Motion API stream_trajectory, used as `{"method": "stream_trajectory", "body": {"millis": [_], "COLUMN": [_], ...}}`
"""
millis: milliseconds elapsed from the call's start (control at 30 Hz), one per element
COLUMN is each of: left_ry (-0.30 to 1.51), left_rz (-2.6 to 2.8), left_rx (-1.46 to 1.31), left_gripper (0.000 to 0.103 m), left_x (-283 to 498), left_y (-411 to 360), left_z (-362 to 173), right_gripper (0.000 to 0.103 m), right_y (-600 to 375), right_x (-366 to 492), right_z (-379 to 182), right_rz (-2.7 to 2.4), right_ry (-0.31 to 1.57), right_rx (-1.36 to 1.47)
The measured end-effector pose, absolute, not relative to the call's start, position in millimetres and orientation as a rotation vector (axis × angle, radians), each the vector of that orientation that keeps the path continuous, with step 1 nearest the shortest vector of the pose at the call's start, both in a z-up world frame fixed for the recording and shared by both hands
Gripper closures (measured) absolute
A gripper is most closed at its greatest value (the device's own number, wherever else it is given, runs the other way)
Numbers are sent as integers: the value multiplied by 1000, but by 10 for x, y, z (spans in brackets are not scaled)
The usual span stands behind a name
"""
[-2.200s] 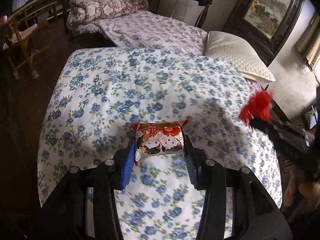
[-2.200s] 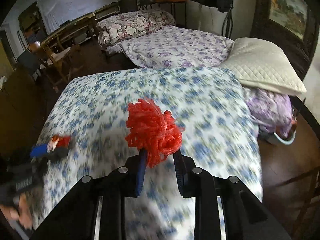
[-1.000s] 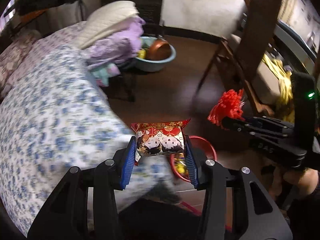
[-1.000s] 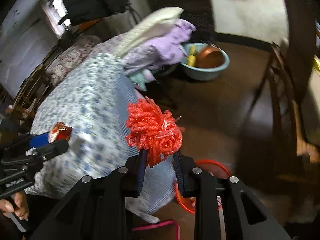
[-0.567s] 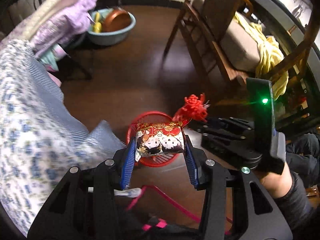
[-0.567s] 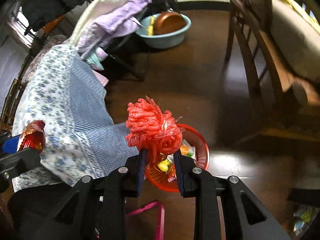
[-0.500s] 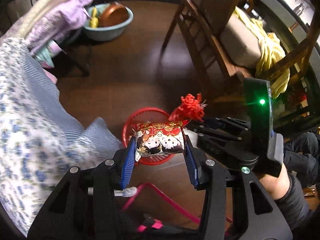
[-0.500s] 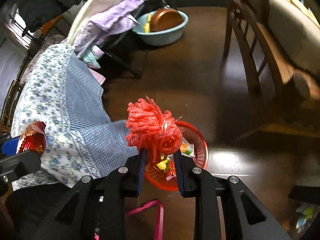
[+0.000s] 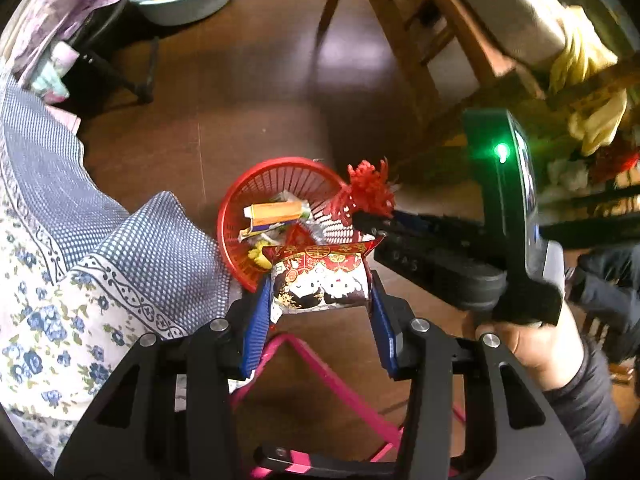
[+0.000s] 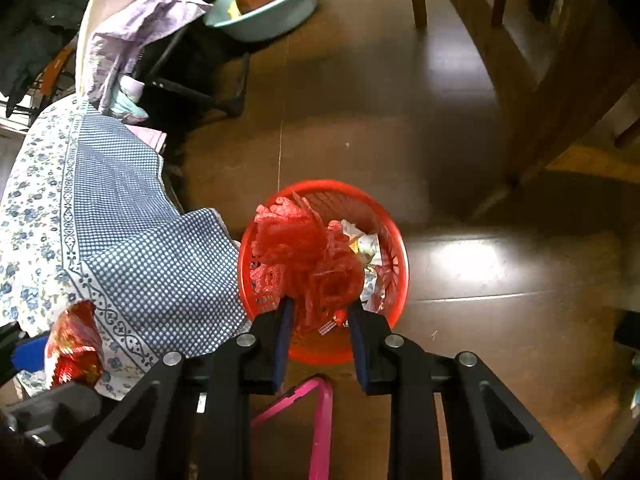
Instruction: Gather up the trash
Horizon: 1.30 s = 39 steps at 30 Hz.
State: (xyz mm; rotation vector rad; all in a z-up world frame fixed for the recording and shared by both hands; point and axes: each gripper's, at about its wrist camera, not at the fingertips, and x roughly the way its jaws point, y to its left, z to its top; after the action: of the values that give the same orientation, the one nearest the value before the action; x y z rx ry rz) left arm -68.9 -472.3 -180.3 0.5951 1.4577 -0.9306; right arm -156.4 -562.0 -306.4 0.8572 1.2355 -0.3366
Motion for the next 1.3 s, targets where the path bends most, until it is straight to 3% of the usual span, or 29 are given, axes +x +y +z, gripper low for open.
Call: {"method": "stream_trajectory", "body": {"millis": [333,433,467,533,600,833,933,1300], "left_ry": [1456,1508,1528,1541,1525,1470,1432,1250], "left_rz": [-876,-853,-845,-828,-811,-780,-768,-745], "left_rx": [682,686,690,681,673,651,627,551], "left_gripper": [57,52,51,49,44,43,35,33], "left_x": [-746,-719,-715,-680,-642,-575,-561,-549], "left_y": [-4825,-4850,-4854,-4833,-4810,-4726,-4685,-4543], "left_z": [-1984,-2064,-2097,-2111,-2086,-1960,-1871,-1434], "right_gripper": [74,61,50,40,39,37,37,30], "right_y": [-5624,-5640,-5656,-5693,-5719,-5751,-5741,-5459], "right_x": [-1466,-1463,-1480,-1525,-1566,-1714,-1749,-1790], "right_z": [-3262,-3252,-3238,-3196,-3175,-3078,-3005,-2535], "right_rz": [-296,-305,-312,-360,-355,-400,-415,-467], "right_ry": [1264,1258,1248,1228,1223,1226,1225,1242], "right_rx": [905,912,919,911,928,930,919,721]}}
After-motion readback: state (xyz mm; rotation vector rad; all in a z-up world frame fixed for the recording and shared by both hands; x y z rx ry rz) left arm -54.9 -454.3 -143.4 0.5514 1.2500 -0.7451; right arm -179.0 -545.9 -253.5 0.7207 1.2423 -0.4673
